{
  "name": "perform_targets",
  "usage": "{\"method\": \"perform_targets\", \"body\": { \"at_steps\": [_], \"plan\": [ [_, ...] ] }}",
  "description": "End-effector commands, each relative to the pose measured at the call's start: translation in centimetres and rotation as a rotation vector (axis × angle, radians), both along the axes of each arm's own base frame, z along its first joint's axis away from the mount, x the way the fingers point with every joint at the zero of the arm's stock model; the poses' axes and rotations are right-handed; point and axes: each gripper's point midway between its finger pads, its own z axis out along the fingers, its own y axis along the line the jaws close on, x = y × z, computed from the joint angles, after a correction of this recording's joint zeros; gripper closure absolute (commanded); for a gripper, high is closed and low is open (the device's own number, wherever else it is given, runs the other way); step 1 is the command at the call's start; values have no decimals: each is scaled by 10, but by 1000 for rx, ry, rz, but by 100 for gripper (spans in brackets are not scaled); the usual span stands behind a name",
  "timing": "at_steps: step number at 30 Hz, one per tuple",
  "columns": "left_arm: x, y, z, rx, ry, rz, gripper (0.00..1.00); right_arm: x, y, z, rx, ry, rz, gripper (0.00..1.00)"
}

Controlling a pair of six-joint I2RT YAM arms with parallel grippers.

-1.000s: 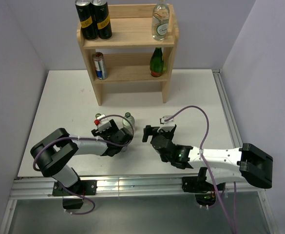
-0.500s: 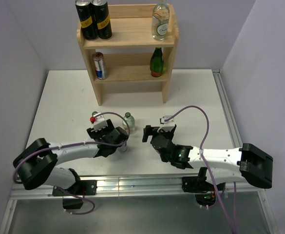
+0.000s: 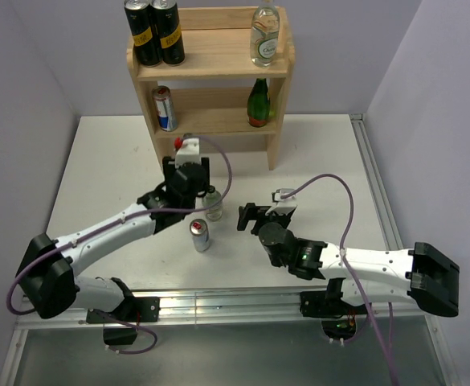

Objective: Place and organize the beverage onto the shelf

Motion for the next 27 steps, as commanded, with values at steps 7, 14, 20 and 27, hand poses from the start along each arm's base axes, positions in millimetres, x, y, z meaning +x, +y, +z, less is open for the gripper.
{"method": "perform_targets", "body": {
  "at_steps": [7, 14, 20, 27],
  "plan": [
    [77, -38, 131, -104, -241, -120, 100, -2, -13, 20, 60, -32, -30, 0],
    [119, -79, 159, -165, -260, -214, 100, -9, -21, 20, 65, -20, -10, 0],
    [133, -101, 196, -218, -307, -256, 100, -10, -26, 20, 55, -24, -10, 0],
    [148, -114, 210, -225, -328, -267, 100, -10, -25, 17, 35, -22, 2, 0]
  ]
}}
